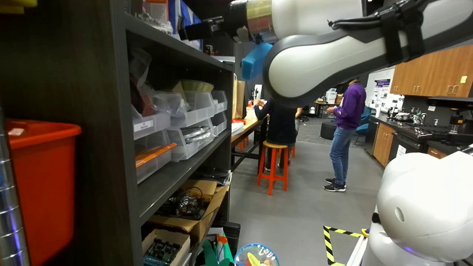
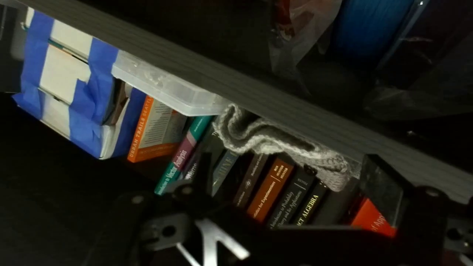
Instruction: Put the grey towel in the middle top transparent tray
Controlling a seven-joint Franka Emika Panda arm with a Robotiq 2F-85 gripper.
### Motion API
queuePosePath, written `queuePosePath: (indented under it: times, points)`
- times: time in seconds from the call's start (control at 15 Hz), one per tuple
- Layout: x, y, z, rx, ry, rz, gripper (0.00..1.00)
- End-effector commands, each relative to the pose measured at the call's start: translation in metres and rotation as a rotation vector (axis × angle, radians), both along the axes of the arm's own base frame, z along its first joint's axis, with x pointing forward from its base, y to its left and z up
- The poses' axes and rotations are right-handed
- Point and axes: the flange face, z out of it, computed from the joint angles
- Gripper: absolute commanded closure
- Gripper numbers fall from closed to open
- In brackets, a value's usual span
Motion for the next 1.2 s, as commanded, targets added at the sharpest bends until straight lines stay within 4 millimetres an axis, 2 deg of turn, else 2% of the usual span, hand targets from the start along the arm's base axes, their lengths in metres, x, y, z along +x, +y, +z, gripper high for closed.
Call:
queuePosePath:
  times: [0.0, 0.33, 0.6, 0.87, 1.13]
  points:
    - [-0.012, 0.017, 0.004, -0.042, 0.004, 0.056, 0.0]
    - [-0.037, 0.048, 0.012, -0.048, -0.057, 0.111, 0.0]
    - [-0.058, 0.066, 0.02, -0.043, -0.089, 0.112, 0.0]
    - [-0.064, 0.071, 0.02, -0.043, -0.078, 0.079, 0.0]
    - [-0.059, 0.073, 0.015, -0.071, -0.044, 0.087, 0.0]
